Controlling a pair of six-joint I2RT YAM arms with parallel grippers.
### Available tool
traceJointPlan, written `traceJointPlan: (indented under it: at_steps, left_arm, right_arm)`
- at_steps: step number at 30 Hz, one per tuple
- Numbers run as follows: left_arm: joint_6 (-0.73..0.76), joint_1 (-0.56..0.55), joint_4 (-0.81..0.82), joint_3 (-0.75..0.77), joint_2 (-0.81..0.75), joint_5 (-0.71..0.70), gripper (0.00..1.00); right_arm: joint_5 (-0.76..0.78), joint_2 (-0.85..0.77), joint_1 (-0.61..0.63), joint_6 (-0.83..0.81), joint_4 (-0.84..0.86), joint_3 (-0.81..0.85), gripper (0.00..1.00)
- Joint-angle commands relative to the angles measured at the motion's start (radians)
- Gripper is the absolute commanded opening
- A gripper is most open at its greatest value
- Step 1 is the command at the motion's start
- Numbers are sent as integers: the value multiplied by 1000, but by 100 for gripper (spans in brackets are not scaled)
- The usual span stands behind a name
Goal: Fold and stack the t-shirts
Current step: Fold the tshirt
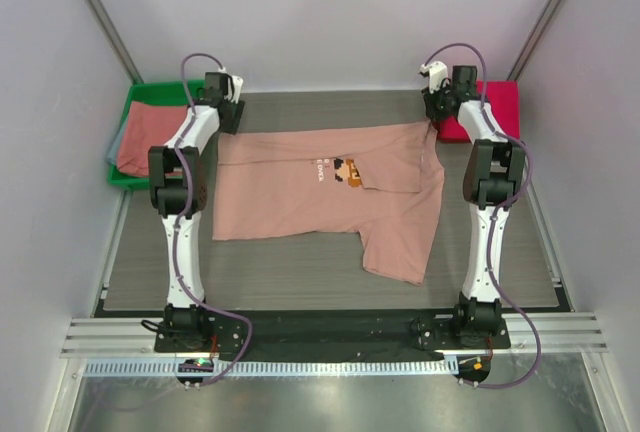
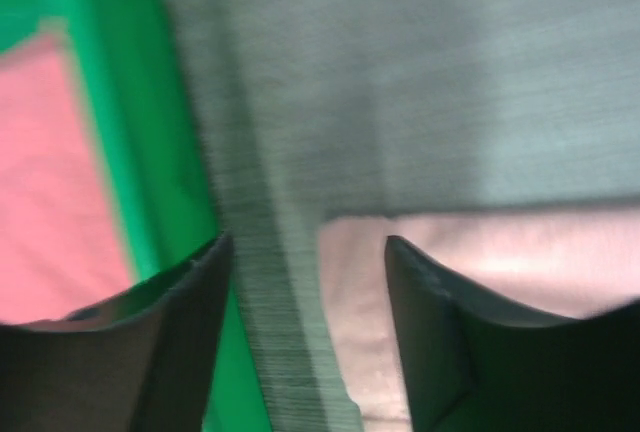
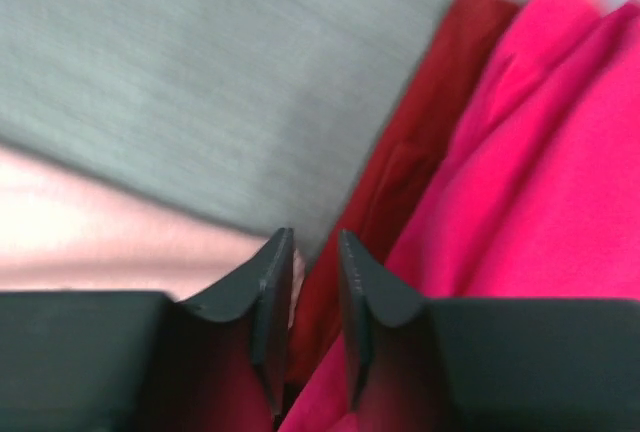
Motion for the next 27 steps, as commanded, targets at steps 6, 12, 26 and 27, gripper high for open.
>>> traceJointPlan:
  at_steps: [6, 12, 26, 27]
  left_arm:
    - [-86, -23, 114, -10, -279, -209, 73]
    - [32, -30, -7, -295, -545, -53, 72]
    - [61, -46, -111, -692, -743, 102, 64]
    - [67, -46, -119, -687, -737, 93, 64]
  right_arm:
    - [7, -319, 18, 144, 98, -67, 35]
    - [-206, -657, 55, -63, -47, -527, 38]
    - [-260, -1432, 156, -1020, -443, -1518, 37]
    - [-272, -1450, 156, -1095, -480, -1523, 37]
